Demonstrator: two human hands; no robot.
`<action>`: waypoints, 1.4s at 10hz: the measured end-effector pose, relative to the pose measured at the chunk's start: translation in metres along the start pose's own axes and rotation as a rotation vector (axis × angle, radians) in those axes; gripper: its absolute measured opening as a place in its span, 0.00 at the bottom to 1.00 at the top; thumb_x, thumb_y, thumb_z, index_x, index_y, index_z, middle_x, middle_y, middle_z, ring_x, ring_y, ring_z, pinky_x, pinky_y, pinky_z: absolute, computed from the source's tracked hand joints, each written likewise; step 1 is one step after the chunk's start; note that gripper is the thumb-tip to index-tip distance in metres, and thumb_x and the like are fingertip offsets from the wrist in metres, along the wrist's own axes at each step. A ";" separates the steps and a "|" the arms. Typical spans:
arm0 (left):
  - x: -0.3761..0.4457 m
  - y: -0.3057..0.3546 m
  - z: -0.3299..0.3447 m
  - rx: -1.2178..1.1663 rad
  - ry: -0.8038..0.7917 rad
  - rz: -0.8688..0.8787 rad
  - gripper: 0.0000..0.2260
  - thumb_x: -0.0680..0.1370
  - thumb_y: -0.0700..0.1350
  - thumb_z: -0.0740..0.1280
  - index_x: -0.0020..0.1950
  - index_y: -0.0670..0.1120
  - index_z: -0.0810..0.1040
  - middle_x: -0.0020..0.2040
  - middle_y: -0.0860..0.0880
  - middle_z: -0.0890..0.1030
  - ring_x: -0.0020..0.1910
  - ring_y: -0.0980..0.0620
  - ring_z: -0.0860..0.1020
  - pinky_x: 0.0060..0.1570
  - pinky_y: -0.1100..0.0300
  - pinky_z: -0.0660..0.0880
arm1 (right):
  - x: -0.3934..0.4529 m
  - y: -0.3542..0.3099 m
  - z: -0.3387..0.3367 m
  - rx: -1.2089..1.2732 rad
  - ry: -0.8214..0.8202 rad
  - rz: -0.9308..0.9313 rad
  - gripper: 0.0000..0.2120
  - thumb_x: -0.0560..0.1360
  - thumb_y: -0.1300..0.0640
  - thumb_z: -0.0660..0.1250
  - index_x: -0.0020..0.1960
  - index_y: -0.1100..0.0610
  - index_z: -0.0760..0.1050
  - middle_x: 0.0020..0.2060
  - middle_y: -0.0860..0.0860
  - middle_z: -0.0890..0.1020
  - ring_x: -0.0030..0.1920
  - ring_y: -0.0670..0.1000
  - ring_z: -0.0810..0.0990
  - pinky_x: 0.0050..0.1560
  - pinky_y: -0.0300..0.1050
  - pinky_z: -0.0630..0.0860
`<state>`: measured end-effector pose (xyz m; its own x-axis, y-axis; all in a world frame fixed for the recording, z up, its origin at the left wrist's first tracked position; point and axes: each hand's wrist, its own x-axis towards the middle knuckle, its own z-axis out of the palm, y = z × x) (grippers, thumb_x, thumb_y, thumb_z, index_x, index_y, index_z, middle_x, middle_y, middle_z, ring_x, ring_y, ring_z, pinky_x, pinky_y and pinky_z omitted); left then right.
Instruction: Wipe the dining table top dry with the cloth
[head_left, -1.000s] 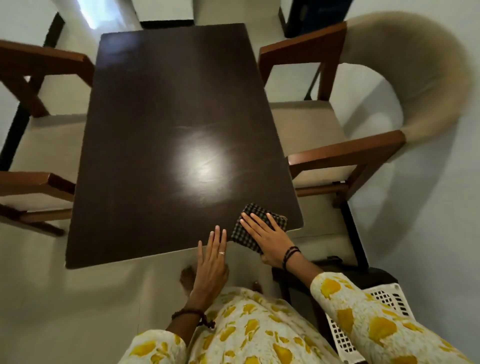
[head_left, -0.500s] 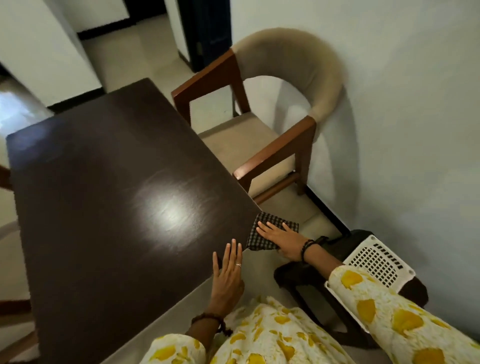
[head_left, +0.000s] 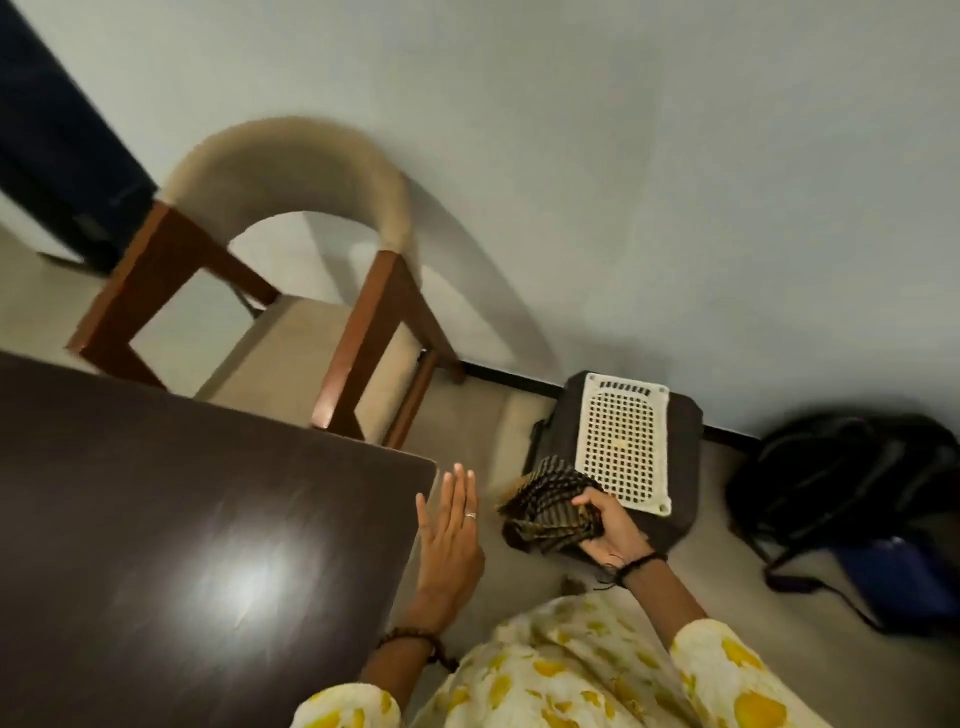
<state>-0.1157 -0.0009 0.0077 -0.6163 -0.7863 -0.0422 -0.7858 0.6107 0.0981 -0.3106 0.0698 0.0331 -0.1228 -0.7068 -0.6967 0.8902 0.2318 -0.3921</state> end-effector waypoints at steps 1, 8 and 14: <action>0.021 0.020 0.006 0.011 0.010 0.159 0.39 0.61 0.37 0.54 0.74 0.39 0.54 0.76 0.42 0.51 0.74 0.45 0.50 0.70 0.40 0.41 | -0.024 -0.021 -0.025 0.078 0.131 -0.107 0.38 0.57 0.65 0.76 0.66 0.68 0.69 0.58 0.62 0.78 0.58 0.62 0.75 0.50 0.52 0.79; 0.263 0.157 0.167 -0.038 -0.299 0.413 0.45 0.68 0.56 0.68 0.75 0.42 0.46 0.72 0.43 0.59 0.75 0.50 0.43 0.70 0.44 0.37 | 0.125 -0.165 -0.170 -0.313 0.523 -0.202 0.23 0.78 0.71 0.55 0.70 0.57 0.67 0.56 0.57 0.80 0.52 0.53 0.80 0.49 0.45 0.80; 0.256 0.157 0.216 -0.024 -0.205 0.428 0.40 0.65 0.47 0.73 0.72 0.40 0.58 0.68 0.40 0.70 0.69 0.44 0.61 0.70 0.44 0.39 | 0.225 -0.085 -0.180 -1.883 0.598 -0.293 0.30 0.74 0.46 0.50 0.71 0.62 0.59 0.68 0.60 0.71 0.69 0.58 0.69 0.72 0.56 0.50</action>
